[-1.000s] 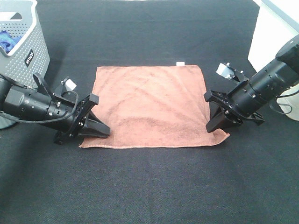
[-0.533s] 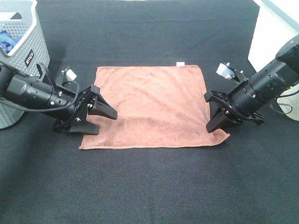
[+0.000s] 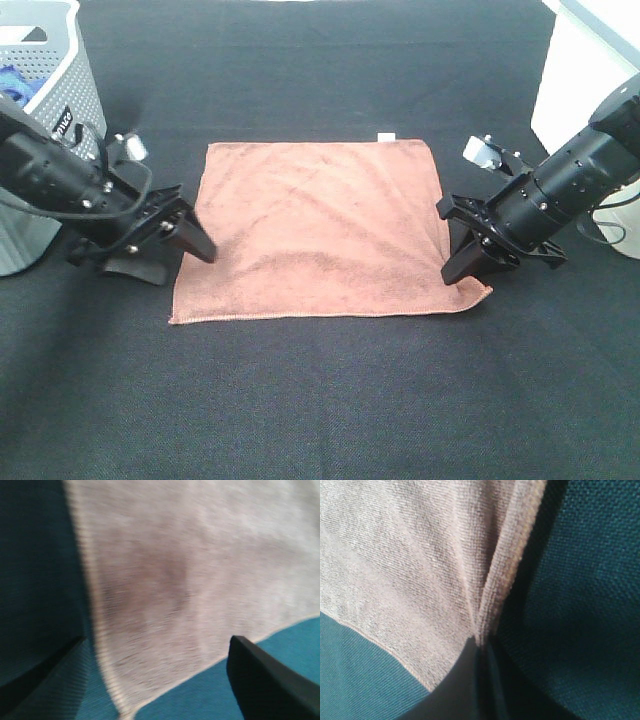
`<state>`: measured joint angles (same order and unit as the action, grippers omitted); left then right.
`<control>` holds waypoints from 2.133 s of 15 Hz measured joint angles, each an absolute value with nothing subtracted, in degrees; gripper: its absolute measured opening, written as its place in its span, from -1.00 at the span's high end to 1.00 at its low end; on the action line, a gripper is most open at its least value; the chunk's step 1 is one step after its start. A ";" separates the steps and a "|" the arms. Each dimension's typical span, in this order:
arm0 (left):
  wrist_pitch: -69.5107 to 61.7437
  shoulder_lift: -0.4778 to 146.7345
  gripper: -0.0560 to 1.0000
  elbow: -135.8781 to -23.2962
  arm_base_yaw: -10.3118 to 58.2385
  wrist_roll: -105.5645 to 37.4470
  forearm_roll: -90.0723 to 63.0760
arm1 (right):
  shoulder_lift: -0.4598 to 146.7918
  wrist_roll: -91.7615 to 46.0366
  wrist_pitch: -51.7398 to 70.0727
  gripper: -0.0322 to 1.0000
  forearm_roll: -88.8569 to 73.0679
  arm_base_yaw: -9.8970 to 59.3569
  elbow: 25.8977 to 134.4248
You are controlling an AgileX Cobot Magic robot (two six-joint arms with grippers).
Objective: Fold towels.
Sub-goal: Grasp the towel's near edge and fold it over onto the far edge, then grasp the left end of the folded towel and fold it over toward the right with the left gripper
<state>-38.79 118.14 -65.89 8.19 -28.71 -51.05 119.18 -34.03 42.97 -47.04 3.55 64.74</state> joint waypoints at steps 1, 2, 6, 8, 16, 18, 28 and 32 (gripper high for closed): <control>-38.62 118.03 -0.40 -65.89 8.02 -25.67 -48.70 | 119.18 -34.03 42.86 0.94 -47.04 3.55 64.74; -38.50 118.26 -0.35 -65.89 8.02 -24.18 -47.78 | 119.18 -34.03 42.86 0.94 -47.04 3.55 64.74; -37.41 120.49 -0.25 -66.18 10.26 -23.32 -49.50 | 119.18 -34.03 42.34 0.94 -47.04 3.55 64.63; -36.33 120.95 -0.19 -66.23 11.34 -23.38 -51.11 | 119.18 -34.03 42.34 0.94 -47.04 3.55 64.63; -35.29 119.92 0.89 -66.06 14.50 -23.38 -44.86 | 118.43 -32.54 42.57 0.94 -46.18 3.55 64.46; -37.24 117.28 0.89 -64.00 14.50 -21.14 -41.25 | 115.85 -31.86 42.80 0.94 -46.18 3.55 61.71; -37.24 104.22 0.89 -52.02 14.50 -20.00 -39.08 | 105.25 -31.11 42.74 0.94 -45.95 3.84 50.88; -27.33 104.22 0.89 -58.73 14.50 -19.94 -39.02 | 108.12 -31.11 43.09 0.94 -45.78 3.95 65.43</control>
<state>-27.33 104.22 -58.73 14.50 -19.94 -39.02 108.12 -31.11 43.09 -45.78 3.95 65.43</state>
